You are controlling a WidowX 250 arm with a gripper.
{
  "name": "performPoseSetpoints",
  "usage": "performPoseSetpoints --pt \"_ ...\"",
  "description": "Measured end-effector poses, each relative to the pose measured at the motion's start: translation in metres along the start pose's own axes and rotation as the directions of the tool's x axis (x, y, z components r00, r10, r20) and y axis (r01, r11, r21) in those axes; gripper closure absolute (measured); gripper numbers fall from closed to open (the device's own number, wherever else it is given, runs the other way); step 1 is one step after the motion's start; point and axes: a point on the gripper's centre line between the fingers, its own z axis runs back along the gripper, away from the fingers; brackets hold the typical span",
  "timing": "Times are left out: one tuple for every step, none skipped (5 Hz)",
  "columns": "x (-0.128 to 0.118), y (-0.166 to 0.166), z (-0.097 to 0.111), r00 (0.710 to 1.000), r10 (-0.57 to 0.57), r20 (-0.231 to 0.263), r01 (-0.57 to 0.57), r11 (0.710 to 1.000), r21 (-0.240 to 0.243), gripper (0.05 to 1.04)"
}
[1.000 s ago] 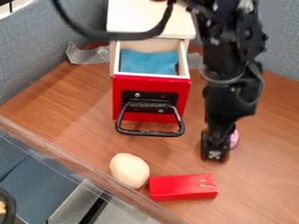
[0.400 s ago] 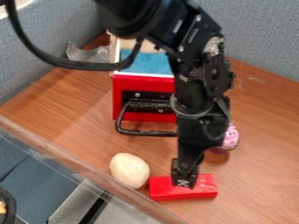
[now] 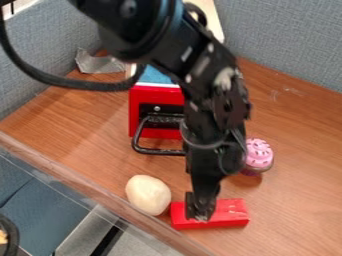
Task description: Close the drawer
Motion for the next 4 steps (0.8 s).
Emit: performPoseSetpoints --pt "0.002 0.001 0.000 1.000 0.030 0.005 -0.031 0.999 0.022 0.079" --pt "-0.001 0.003 -0.009 0.998 0.060 -0.010 -0.060 0.998 0.021 0.081" --pt "-0.005 0.005 -0.022 0.995 0.095 -0.031 -0.094 0.995 0.019 0.083" --pt "-0.006 0.010 -0.025 0.992 0.118 -0.040 -0.117 0.993 0.019 0.082"
